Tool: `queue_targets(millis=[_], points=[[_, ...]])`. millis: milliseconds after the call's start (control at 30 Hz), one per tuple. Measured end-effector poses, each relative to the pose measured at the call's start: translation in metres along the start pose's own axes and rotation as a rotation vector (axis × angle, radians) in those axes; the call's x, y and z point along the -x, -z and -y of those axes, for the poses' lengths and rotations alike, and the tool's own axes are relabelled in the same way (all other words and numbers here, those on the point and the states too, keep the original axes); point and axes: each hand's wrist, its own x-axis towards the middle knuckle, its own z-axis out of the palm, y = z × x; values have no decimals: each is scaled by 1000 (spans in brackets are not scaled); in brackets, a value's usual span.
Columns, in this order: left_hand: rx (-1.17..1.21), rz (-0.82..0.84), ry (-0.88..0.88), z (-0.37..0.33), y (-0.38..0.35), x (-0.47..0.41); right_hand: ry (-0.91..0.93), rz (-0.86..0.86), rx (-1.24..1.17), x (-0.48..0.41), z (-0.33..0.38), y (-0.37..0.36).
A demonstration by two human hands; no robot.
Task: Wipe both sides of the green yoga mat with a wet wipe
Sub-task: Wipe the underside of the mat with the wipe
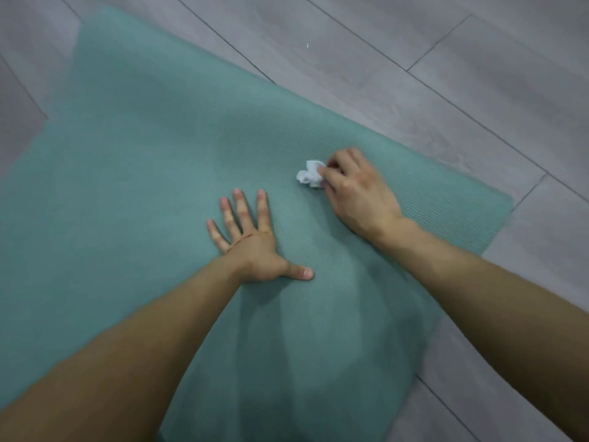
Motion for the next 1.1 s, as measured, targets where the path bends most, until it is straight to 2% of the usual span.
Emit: queue_targets(millis=[133,233,267,300,367,400,433,500,567,633,733,800,867,967,1000,1033,1100], points=[[13,-55,-19,-1,-6,-2,-499,-293,56,12,-22,42],[16,-71,-59,4,-5,-3,-824,-458,2,7,3,23],[-11,-92,-99,10,-3,-3,-812,-442,-36,-6,26,4],[-53,-140,-160,19,1,-3,-708,-356,-91,-20,53,-15],[-124,-381,-358,50,17,-10,-358,-62,-150,-43,106,-48],[-154,-517,-488,69,26,-19,-237,22,-118,-50,119,-53],[-192,-613,-609,90,37,-30,-214,40,-94,-55,120,-50],[-269,-705,-723,129,56,-58,-371,-70,-52,-55,105,-38],[-299,-756,-734,154,65,-78,-525,-232,4,-45,88,-33],[-222,-780,-749,161,64,-88,-513,-260,20,-44,95,-47],[-199,-782,-769,161,64,-87,-385,-184,-26,-57,127,-69],[-180,-788,-775,162,66,-87,-386,-144,-7,-51,120,-58],[-162,-792,-785,161,66,-87,-541,-211,75,-28,91,-36],[-133,-806,-794,160,63,-89,-996,-464,184,11,55,-10],[-130,-806,-797,160,64,-90,-1053,-512,175,8,62,-17],[-128,-808,-793,161,63,-90,-1006,-513,135,-5,79,-31],[-128,-815,-791,161,62,-91,-745,-399,-9,-41,127,-66]])
